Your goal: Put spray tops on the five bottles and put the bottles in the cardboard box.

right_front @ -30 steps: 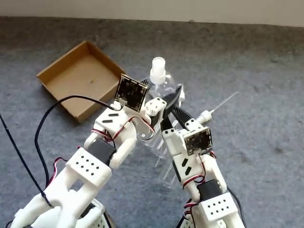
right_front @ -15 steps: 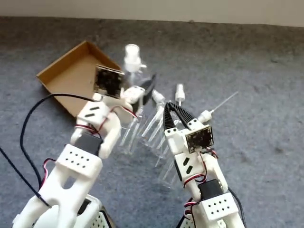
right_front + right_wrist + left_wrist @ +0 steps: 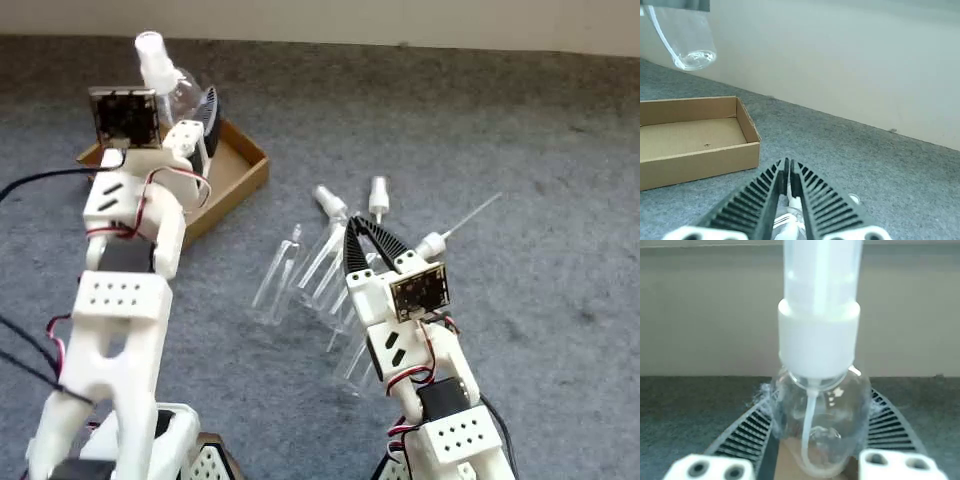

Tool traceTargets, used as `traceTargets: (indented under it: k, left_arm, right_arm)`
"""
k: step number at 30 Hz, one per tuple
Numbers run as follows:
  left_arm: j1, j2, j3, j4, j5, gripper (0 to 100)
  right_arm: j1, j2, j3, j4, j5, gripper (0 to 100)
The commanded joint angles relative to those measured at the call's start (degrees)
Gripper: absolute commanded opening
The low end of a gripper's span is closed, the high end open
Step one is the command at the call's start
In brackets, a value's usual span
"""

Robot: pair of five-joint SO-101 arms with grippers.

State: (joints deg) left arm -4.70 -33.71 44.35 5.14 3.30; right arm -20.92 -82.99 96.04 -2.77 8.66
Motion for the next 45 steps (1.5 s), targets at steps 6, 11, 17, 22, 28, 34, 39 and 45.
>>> traceTargets:
  k: [6,11,17,22,28,34,39,45]
  left_arm:
    - [-1.45,19.56,-16.13,-0.88,-5.45,8]
    - [-4.7,30.11,-24.13,-0.88,-5.45,8]
    - [-5.67,40.48,-31.08,-1.58,-5.36,8]
    - [-5.67,47.78,-32.75,-11.34,-5.45,8]
    - [-5.67,54.55,-33.1,-17.58,-5.45,8]
    - [-6.55,60.97,-40.22,-17.85,-5.36,8]
    - [-6.73,66.24,-44.44,-17.76,-5.36,8]
    - [-7.52,69.58,-46.73,-16.62,-5.27,8]
  right_arm:
    - [-0.57,-0.75,6.29,3.12,0.62,1.2]
    - [-0.57,-0.75,6.29,3.38,0.62,1.2]
    - [-0.57,-0.75,6.29,3.38,0.62,1.2]
    - [-0.57,-0.75,6.29,3.47,0.62,1.2]
    - [-0.57,-0.66,6.29,3.47,0.62,1.2]
    - [-0.57,-0.66,6.29,3.47,0.62,1.2]
    - [-0.57,-0.66,6.29,3.47,0.62,1.2]
    - [-0.57,-0.57,6.29,3.47,0.62,1.2]
